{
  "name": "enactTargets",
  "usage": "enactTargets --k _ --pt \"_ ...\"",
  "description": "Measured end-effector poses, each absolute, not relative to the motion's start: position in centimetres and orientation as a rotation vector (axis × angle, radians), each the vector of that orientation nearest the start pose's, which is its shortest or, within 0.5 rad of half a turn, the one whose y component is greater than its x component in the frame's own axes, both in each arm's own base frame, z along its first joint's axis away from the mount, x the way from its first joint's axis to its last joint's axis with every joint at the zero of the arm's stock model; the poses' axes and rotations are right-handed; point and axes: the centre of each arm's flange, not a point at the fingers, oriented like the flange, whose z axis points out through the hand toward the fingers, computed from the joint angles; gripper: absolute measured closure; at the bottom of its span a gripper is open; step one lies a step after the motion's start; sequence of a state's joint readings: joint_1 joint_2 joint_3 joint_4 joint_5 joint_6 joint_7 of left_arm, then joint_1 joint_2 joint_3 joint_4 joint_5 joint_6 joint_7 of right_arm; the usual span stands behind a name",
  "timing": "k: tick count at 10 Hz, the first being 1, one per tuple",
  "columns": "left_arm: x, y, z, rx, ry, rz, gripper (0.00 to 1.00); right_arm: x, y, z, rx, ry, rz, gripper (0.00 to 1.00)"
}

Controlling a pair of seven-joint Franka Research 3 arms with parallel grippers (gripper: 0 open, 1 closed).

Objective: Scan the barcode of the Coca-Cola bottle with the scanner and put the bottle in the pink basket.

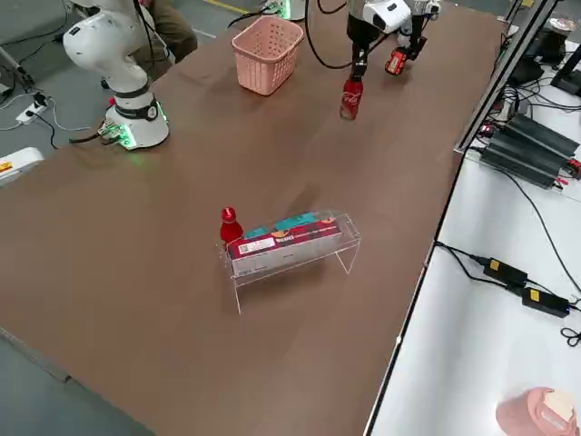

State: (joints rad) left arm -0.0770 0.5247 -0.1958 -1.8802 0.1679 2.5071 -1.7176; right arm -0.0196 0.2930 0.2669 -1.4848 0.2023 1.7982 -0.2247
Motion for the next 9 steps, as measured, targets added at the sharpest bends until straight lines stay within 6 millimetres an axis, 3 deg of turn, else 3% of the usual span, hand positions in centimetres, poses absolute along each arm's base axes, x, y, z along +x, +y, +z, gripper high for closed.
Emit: enactTargets --k 4,6,9 --pt "65.1 -20.1 30.1 -2.494 -2.236 0.013 0.64 60.5 27.0 47.7 -2.768 -0.598 -0.167 0.67" --pt "64.9 -21.5 30.6 -2.505 -2.258 0.064 0.64 58.5 33.2 46.7 -2.716 -0.620 -0.245 0.67" --pt "64.3 -23.2 30.4 -2.611 -2.183 0.162 0.64 57.1 37.9 43.7 -2.671 -0.624 -0.289 0.67"
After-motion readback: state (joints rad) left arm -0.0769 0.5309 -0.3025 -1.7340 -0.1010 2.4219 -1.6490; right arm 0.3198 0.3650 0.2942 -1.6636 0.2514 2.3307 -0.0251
